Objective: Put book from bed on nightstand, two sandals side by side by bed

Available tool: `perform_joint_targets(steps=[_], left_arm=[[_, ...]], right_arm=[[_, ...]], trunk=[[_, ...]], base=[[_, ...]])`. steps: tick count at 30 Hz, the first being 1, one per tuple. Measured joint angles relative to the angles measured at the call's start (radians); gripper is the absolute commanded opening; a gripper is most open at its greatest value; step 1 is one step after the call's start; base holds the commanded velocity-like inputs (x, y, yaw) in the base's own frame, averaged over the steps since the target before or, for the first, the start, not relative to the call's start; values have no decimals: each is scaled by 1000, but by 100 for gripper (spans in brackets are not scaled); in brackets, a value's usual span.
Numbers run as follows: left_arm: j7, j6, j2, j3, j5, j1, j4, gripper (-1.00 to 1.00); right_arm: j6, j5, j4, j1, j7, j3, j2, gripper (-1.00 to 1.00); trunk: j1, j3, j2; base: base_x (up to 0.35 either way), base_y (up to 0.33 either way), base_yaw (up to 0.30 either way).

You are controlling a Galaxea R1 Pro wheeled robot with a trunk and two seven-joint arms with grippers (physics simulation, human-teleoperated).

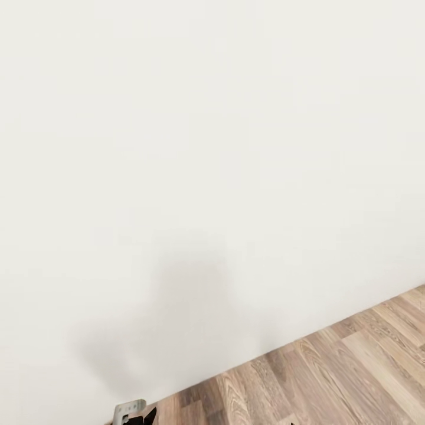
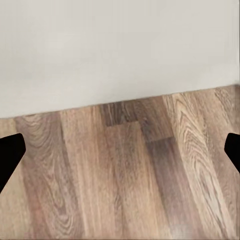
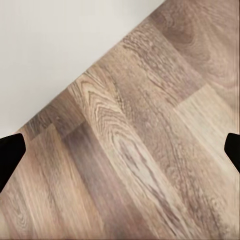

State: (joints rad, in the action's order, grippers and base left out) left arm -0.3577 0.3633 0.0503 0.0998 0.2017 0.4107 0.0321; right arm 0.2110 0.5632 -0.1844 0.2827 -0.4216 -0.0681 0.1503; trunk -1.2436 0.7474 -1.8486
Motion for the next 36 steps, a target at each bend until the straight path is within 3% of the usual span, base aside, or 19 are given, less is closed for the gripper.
perform_joint_targets(steps=[36], left_arm=[[0,1,0,0,0,0,0,100]], right_arm=[[0,0,0,0,0,0,0,100]], trunk=[[0,0,0]], base=[[1,0,-299]])
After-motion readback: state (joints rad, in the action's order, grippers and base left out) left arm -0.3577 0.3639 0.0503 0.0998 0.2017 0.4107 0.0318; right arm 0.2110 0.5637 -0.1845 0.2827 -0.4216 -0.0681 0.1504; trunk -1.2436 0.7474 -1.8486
